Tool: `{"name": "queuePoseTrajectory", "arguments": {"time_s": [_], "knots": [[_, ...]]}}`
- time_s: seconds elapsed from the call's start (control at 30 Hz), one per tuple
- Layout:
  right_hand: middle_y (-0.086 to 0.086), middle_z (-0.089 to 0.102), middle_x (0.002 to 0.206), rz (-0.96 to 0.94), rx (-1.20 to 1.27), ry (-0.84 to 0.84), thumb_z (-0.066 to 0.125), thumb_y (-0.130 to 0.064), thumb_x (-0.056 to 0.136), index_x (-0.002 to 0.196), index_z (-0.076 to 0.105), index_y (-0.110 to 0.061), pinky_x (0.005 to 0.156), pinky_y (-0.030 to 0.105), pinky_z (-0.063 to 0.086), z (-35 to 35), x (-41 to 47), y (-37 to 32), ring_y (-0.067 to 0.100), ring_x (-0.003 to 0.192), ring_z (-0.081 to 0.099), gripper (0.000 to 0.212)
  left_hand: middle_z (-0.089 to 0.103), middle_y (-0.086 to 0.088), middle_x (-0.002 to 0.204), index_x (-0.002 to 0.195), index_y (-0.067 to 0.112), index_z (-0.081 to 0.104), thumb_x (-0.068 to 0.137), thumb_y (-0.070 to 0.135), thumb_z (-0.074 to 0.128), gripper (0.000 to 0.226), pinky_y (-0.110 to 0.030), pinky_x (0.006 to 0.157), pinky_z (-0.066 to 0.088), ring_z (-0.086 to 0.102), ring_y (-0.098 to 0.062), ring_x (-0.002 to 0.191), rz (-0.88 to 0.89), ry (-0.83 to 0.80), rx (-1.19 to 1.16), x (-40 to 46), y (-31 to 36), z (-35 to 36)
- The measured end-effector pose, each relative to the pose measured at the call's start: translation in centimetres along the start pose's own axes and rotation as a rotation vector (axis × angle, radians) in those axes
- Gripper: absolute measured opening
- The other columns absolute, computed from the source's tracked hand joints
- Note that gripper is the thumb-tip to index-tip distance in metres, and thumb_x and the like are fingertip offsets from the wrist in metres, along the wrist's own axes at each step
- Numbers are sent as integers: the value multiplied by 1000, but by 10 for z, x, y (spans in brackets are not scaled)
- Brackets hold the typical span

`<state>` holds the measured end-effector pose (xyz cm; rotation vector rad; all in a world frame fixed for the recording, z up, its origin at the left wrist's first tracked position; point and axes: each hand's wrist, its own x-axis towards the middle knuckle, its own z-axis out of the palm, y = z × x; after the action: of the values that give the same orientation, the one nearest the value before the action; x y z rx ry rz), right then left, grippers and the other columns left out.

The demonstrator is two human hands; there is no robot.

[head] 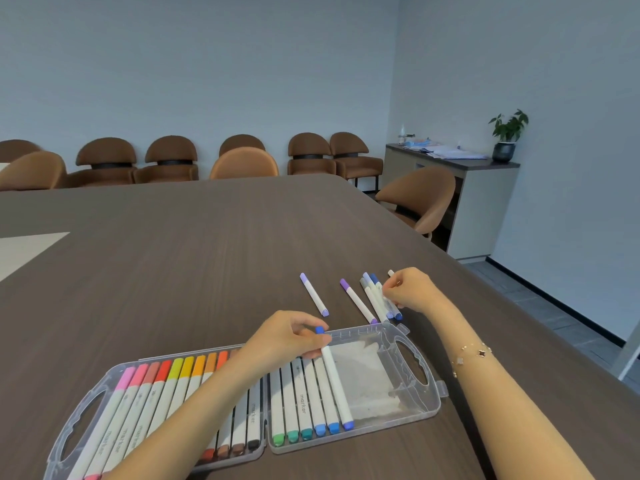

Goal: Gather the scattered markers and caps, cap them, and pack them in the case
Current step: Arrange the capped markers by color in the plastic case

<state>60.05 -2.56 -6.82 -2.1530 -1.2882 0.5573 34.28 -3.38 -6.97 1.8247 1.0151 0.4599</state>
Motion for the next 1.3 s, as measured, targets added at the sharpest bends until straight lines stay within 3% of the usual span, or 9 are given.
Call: {"name": "queuePoseTrajectory", "arguments": {"time_s": [0.17, 0.3, 0.43, 0.53, 0.77, 0.83, 1.0, 1.17, 1.3], "knots": [[21, 64, 100, 3, -36, 81, 55, -7, 91, 98, 69, -1, 65, 22, 51, 14, 1, -2, 18, 74, 57, 17, 73, 0, 75, 105, 20, 71, 87, 24, 66, 18, -17, 76, 52, 65, -5, 66, -31, -18, -48, 5, 0, -2], [22, 63, 97, 8, -71, 120, 56, -4, 90, 76, 58, -8, 58, 17, 45, 15, -3, -2, 21, 73, 56, 15, 72, 1, 75, 102, 22, 70, 88, 26, 65, 15, -18, 76, 53, 64, -3, 66, 27, -5, 31, 7, -6, -1], [21, 60, 88, 12, -100, 106, 57, -5, 90, 86, 64, -2, 55, 18, 45, 15, -3, 1, 21, 66, 56, 8, 69, 9, 81, 106, 24, 67, 87, 33, 65, 21, -15, 69, 51, 64, -2, 73, 84, 34, 171, 11, -8, 1], [15, 56, 81, 7, -104, 94, 56, -5, 90, 97, 68, 3, 55, 18, 45, 16, 0, 3, 17, 58, 53, 17, 61, 14, 90, 103, 25, 68, 87, 34, 65, 18, -13, 69, 46, 56, 0, 73, 150, 34, 298, 11, -8, 5], [11, 59, 76, 36, -94, 114, 60, -13, 90, 95, 71, 0, 60, 19, 48, 19, 2, 5, 15, 58, 54, 18, 49, 18, 99, 105, 32, 67, 85, 36, 66, 20, -13, 68, 40, 48, -3, 87, 233, 54, 438, 11, -13, 7], [10, 57, 72, 54, -96, 135, 61, -12, 88, 92, 70, 1, 65, 24, 53, 19, 2, 4, 17, 61, 56, 16, 49, 17, 103, 106, 34, 65, 80, 47, 68, 30, -13, 71, 39, 48, -3, 93, 215, 47, 435, 11, -12, 6], [6, 50, 61, 72, -53, 183, 63, -15, 87, 89, 69, 1, 52, 18, 43, 15, -1, 1, 14, 52, 49, 16, 39, 15, 115, 121, 33, 56, 68, 63, 70, 63, -17, 86, 40, 41, -4, 108, 139, -13, 529, 7, -10, 10], [6, 52, 63, 51, 109, 195, 62, -19, 88, 88, 69, 2, 48, 19, 40, 5, -1, -7, 14, 52, 49, 22, 37, 13, 120, 123, 33, 50, 69, 59, 71, 64, -17, 85, 37, 39, -4, 111, 126, -9, 509, 6, -9, 14], [7, 57, 67, 51, 176, 72, 60, -23, 89, 90, 69, 0, 58, 21, 44, -3, -5, -17, 12, 54, 48, 25, 37, 11, 123, 123, 33, 47, 72, 56, 71, 62, -20, 91, 40, 39, -6, 114, 120, -24, 485, 7, -11, 15]]}}
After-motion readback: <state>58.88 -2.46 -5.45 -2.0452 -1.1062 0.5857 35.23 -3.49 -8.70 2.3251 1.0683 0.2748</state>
